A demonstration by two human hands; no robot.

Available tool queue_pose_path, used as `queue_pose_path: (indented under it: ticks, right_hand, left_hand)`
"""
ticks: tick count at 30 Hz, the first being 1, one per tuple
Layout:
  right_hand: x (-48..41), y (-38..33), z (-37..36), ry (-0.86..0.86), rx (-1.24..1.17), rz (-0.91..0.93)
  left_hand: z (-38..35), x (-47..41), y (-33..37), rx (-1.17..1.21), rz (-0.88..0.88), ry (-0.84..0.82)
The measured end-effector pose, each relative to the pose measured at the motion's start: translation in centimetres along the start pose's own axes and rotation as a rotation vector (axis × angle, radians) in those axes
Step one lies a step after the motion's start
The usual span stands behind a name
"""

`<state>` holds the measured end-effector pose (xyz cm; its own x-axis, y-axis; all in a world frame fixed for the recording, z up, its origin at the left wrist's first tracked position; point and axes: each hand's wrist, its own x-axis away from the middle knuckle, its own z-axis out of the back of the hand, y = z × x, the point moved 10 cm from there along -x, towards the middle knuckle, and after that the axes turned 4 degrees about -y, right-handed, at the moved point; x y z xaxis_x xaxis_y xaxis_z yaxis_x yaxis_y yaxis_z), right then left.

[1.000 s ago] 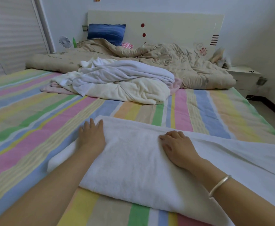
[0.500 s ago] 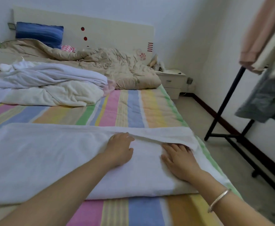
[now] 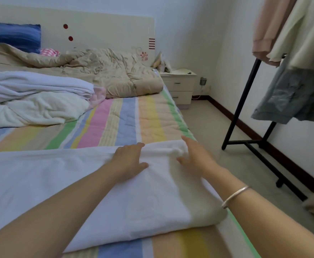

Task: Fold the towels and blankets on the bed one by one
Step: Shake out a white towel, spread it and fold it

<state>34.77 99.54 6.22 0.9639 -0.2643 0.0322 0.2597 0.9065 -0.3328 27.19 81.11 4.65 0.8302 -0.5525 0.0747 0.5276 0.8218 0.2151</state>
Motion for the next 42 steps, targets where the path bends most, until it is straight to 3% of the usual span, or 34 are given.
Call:
queue_pose_path:
  ticks: [3, 7, 10, 15, 20, 23, 25, 29, 31, 33, 35, 38, 42]
  right_hand:
    - [-0.5, 2.0, -0.2, 0.04, -0.099, -0.184]
    - [0.2, 4.3, -1.5, -0.055, -0.112, -0.363]
    - [0.6, 4.8, -1.7, -0.082, -0.021, -0.349]
    - [1.8, 3.4, 3.3, 0.341, -0.107, -0.258]
    - [1.5, 4.5, 1.1, 0.234, 0.052, -0.279]
    - [2.5, 6.2, -0.1, 0.213, -0.03, -0.295]
    - [3.4, 7.5, -0.4, 0.171, -0.097, -0.345]
    - [5.5, 8.4, -1.5, -0.025, -0.286, -0.447]
    - [7.1, 7.6, -2.1, -0.103, -0.469, -0.445]
    - [8.7, 6.5, -2.3, -0.162, -0.634, -0.444]
    - [9.6, 5.9, -2.2, -0.204, -0.681, -0.441]
    - [9.6, 4.6, -0.1, -0.076, -0.522, -0.425]
    - [9.3, -2.6, 4.0, 0.079, 0.041, -0.317]
  left_hand:
    - [0.7, -0.3, -1.3, -0.011, 0.029, 0.062]
    - [0.7, -0.5, -2.3, -0.038, 0.034, 0.076]
    - [0.7, -0.9, -2.5, -0.024, 0.057, 0.126]
    - [3.4, -0.8, -1.6, 0.07, 0.125, 0.384]
    - [3.3, 1.2, -0.6, 0.06, 0.065, 0.445]
    - [3.0, 4.6, 1.1, 0.1, -0.057, 0.508]
    - [2.2, 6.2, 2.1, 0.141, -0.09, 0.463]
    - [-3.6, 6.2, 2.4, 0.049, 0.018, 0.061]
    - [-6.0, 6.2, 2.5, -0.013, 0.037, -0.061]
    - [-6.4, 6.4, 2.5, 0.011, 0.039, -0.068]
    - [-5.0, 6.6, 2.1, 0.184, 0.035, 0.002]
    - [-1.7, 7.9, 0.2, 0.513, 0.037, 0.181]
    - [1.2, 10.9, -4.2, 0.81, 0.153, 0.298]
